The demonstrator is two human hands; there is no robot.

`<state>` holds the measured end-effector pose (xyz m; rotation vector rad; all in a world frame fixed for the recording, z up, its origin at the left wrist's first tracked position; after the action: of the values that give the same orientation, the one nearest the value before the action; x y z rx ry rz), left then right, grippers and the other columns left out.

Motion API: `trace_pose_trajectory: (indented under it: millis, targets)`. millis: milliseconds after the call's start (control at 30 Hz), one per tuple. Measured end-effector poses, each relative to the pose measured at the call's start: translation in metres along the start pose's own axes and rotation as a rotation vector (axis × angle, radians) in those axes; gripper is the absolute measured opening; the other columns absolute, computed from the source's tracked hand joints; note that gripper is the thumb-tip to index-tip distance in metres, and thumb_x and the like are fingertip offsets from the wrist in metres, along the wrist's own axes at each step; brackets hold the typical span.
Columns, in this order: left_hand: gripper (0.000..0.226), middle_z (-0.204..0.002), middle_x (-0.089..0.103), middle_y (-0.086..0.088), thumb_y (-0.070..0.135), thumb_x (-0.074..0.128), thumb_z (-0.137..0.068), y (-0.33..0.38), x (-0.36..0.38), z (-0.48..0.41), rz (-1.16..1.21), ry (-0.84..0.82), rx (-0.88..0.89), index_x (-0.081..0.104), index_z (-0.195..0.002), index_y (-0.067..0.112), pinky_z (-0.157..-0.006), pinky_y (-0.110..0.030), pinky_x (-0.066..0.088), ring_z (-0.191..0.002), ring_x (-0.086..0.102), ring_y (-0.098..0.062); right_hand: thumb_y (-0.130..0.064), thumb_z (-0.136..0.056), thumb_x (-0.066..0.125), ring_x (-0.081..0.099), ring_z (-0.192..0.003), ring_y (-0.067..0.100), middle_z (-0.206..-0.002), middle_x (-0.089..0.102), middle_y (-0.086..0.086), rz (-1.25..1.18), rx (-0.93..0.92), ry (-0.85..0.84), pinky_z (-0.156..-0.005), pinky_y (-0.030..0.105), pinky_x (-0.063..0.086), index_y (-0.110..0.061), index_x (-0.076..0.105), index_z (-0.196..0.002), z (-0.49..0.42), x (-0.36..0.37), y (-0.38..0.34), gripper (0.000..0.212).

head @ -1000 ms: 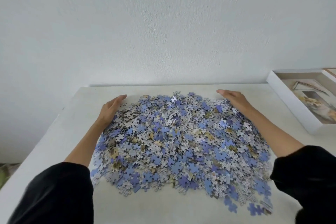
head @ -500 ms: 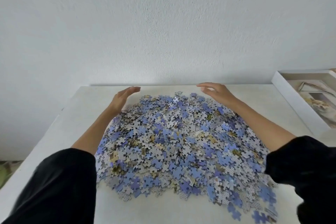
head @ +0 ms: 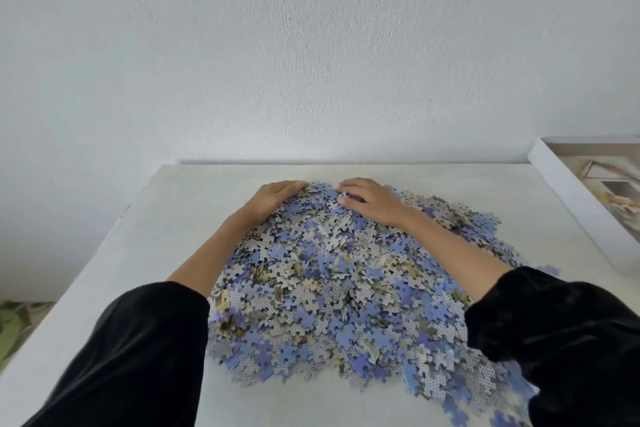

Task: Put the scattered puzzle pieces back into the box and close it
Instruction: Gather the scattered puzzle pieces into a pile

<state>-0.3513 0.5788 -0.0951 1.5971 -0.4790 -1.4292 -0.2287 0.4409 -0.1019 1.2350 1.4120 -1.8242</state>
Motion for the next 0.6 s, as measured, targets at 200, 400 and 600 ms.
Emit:
trace_pose_trajectory:
  millis: [200,400,600]
  targets:
    - [0.054,-0.137,0.050,0.000,0.053,0.042,-0.090,0.015,0.005,0.011,-0.111,0.004,0.083,0.054,-0.130,0.019,-0.099,-0.025,0.027,-0.124,0.043,-0.013,-0.045,-0.095,0.037,0.035,-0.132,0.019,-0.143,0.040,0.004,-0.026,0.005,0.049,-0.110,0.041,0.027,-0.017,0.042,-0.136,0.016,-0.006,-0.005,0.050]
    - [0.067,-0.131,0.055,0.001,0.063,0.035,-0.081,0.048,0.000,0.029,-0.194,0.113,0.244,0.058,-0.124,0.017,-0.101,-0.029,0.034,-0.118,0.048,-0.008,-0.037,-0.095,0.044,0.037,-0.131,0.019,-0.142,0.042,0.004,-0.068,-0.017,0.266,-0.112,0.046,0.023,-0.016,0.044,-0.135,0.044,-0.028,-0.021,0.045]
    - [0.032,-0.125,0.057,0.003,0.036,0.044,-0.097,0.028,-0.032,0.073,-0.231,0.231,0.227,0.059,-0.120,0.021,-0.101,-0.035,0.038,-0.115,0.050,-0.010,-0.040,-0.093,0.045,0.039,-0.130,0.019,-0.138,0.047,-0.001,-0.085,0.142,0.465,-0.109,0.053,0.024,-0.025,0.046,-0.132,0.114,-0.054,0.014,0.042]
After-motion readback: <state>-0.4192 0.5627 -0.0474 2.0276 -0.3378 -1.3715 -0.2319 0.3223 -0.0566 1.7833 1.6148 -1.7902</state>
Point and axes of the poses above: each hand's wrist, its own z-axis away from the middle knuckle, its own x-axis out of the palm, y = z × x, the point moved 7 cm from there along -z, towards the middle knuckle
